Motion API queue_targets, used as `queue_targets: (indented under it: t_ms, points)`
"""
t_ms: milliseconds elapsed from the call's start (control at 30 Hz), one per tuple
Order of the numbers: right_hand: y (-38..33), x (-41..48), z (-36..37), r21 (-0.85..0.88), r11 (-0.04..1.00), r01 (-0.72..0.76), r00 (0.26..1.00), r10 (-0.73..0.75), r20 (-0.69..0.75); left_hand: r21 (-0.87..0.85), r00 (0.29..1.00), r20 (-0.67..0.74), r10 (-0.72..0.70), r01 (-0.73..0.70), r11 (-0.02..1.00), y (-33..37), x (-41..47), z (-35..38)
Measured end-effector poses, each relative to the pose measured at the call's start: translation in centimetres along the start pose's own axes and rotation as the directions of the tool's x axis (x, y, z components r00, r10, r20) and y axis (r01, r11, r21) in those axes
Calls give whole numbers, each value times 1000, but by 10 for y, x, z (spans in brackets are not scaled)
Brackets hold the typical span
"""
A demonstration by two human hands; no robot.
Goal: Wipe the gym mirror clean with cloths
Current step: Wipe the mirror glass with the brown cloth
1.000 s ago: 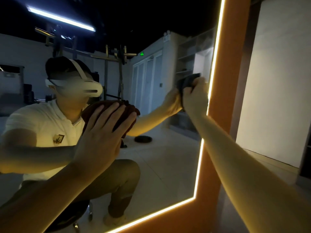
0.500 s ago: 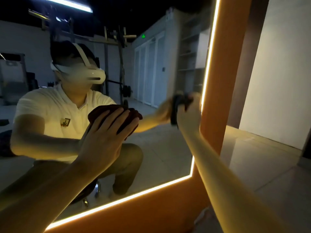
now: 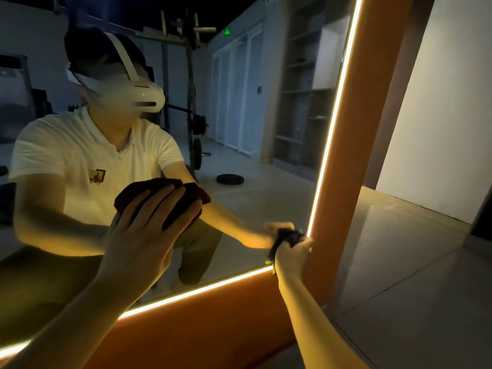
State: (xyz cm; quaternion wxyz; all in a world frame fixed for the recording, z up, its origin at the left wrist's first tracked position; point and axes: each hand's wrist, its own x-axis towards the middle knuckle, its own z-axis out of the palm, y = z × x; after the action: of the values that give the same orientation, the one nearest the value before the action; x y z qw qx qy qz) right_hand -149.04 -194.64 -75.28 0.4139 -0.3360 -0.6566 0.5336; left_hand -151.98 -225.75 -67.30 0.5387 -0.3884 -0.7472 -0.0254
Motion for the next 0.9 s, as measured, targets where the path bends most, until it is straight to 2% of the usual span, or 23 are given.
queue_targets:
  t_ms: [67,100,167,200,233,333,400,433,467,533,567,600,633,700,733,767,833,867,900]
  points:
    - [-66,2,-3,73,961,267,964,-267,-8,-3,999,-13,-33,33,999,-1,-10,-3]
    - [-100,-3,0,115,897,428,903,-430,-2,-1,998,-17,-54,54,999,-2,-15,-6]
    - [-145,-27,10,172,720,672,730,-684,9,-3,996,-22,-88,88,996,-6,-23,-11]
    - [-144,-40,18,156,661,734,669,-744,4,-1,995,-25,-96,96,995,-9,-27,-13]
    - [-130,-53,26,125,631,766,638,-770,-23,-2,995,-27,-98,98,995,-11,-30,-15]
    - [-53,-87,40,25,676,737,676,-737,17,-8,993,-49,-109,109,994,-18,-34,-17]
    - [-29,-79,34,-30,700,713,701,-711,51,-17,992,-58,-112,111,994,-21,-34,-19]
    - [-30,-61,28,-36,741,670,742,-671,-7,-23,991,-60,-116,115,993,-22,-35,-19]
    - [-36,-41,22,-32,819,573,813,-573,-100,-25,991,-57,-120,119,993,-23,-36,-20]
    - [-54,-6,9,24,955,296,927,-281,-247,-33,992,-42,-116,114,993,-24,-39,-23]
    - [-60,0,8,41,977,209,945,-191,-266,-40,995,-27,-99,98,994,-26,-39,-24]
    - [-65,-8,12,34,981,193,942,-175,-285,-42,997,-10,-76,76,996,-28,-39,-26]
    - [-71,-25,24,7,968,249,920,-235,-313,-38,998,4,-58,58,998,-31,-40,-27]
    - [-79,-87,52,20,861,508,835,-487,-258,-22,999,-3,-51,51,998,-39,-46,-30]
    - [-81,-123,65,38,768,639,763,-627,-157,-7,997,-25,-71,70,997,-44,-51,-32]
    - [-79,-151,75,35,661,749,662,-749,-19,12,993,-56,-105,105,994,-50,-55,-33]
    - [-71,-185,80,55,396,917,372,-895,245,41,975,-124,-186,192,980,-59,-62,-36]
    - [-68,-182,76,76,293,953,256,-914,316,44,965,-153,-212,221,974,-60,-64,-36]
    - [-69,-166,69,76,237,969,202,-927,315,40,959,-176,-223,233,972,-60,-64,-36]
